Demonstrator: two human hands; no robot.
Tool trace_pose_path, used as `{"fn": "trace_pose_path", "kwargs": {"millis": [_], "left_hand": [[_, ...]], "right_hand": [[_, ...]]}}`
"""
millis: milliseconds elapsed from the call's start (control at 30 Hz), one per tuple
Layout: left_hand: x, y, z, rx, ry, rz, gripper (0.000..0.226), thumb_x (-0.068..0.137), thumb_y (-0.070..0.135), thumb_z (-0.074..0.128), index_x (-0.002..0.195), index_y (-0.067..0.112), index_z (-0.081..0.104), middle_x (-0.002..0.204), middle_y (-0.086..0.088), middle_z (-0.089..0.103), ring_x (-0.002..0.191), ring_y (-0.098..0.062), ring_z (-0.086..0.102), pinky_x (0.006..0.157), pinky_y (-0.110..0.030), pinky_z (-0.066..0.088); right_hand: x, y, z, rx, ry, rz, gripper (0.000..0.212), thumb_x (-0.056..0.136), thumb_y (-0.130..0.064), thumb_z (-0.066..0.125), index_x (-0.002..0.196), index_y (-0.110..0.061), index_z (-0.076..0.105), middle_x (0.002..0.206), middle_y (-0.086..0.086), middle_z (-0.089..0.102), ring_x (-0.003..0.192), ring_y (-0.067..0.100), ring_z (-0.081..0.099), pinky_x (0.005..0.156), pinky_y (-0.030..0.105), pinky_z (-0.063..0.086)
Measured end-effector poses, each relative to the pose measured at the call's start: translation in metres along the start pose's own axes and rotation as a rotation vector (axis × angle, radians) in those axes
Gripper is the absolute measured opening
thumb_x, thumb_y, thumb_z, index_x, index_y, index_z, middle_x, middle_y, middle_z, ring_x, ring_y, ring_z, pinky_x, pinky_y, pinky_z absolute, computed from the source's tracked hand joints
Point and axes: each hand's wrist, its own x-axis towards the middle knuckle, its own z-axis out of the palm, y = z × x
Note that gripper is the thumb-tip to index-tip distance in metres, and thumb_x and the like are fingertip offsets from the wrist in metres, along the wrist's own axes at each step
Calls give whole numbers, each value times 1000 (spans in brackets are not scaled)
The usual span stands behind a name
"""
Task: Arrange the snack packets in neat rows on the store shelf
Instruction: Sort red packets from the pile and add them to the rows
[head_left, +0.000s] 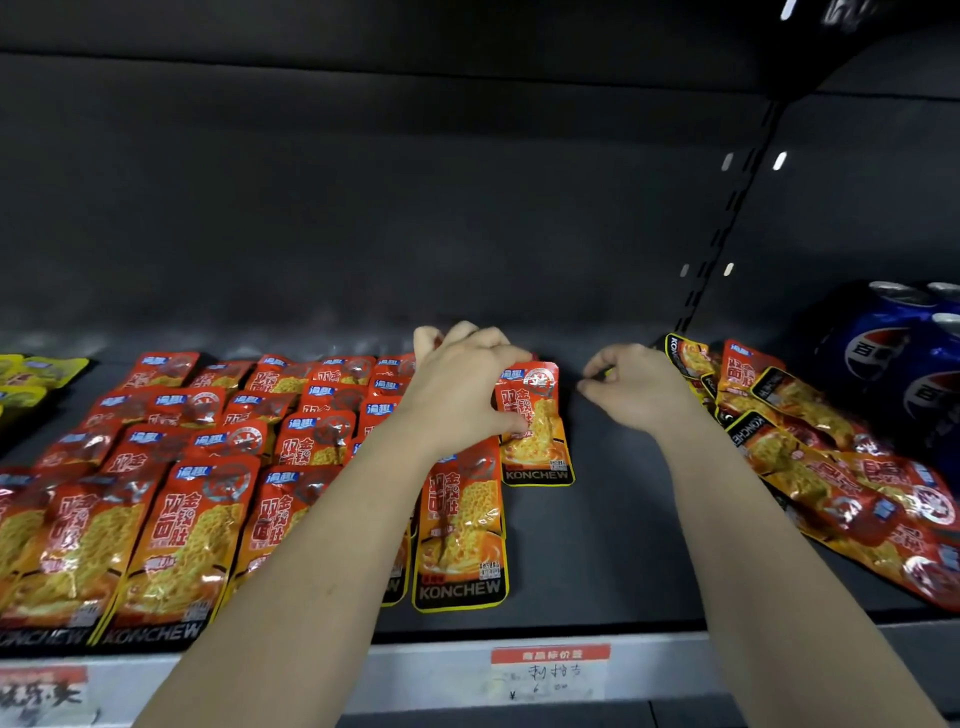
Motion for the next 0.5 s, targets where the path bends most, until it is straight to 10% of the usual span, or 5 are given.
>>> {"fn": "trace_pose_path", "kwargs": {"millis": [500], "left_hand": [[-2, 3, 2, -19, -1, -10, 50, 70, 50, 77, 115, 41, 58, 114, 17, 50, 115, -9, 37, 99, -40, 19]], "right_hand": [[0, 1, 2, -12, -18, 12, 15, 86, -30, 66, 99, -24, 68, 84, -4, 61, 97, 22, 63, 83, 30, 48]]}}
